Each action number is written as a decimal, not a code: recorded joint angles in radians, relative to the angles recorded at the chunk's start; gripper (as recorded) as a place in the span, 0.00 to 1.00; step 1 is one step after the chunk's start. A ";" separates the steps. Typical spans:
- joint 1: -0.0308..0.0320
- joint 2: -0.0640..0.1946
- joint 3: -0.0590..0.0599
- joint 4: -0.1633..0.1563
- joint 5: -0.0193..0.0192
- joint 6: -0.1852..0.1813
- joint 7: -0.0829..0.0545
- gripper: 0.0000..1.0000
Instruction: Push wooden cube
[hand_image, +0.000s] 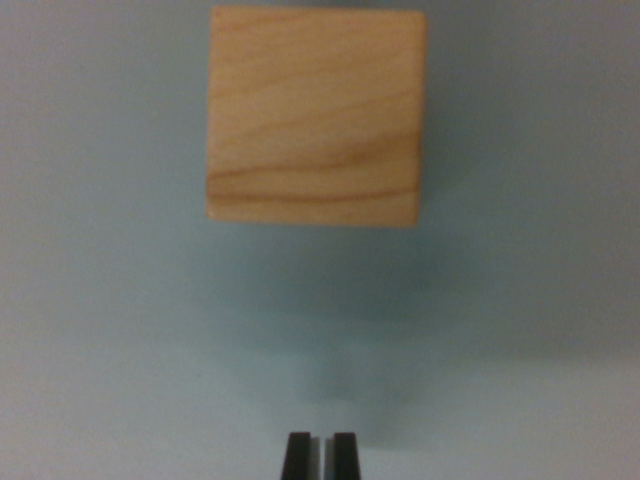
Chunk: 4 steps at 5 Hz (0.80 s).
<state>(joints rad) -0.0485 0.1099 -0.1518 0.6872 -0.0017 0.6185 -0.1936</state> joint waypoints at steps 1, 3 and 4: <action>0.0000 0.000 0.000 0.000 0.0000 0.000 0.000 0.00; -0.0013 0.001 -0.001 -0.012 -0.0006 -0.013 -0.003 0.00; -0.0021 0.002 -0.002 -0.021 -0.0010 -0.021 -0.005 0.00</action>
<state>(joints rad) -0.0506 0.1115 -0.1542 0.6665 -0.0027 0.5970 -0.1981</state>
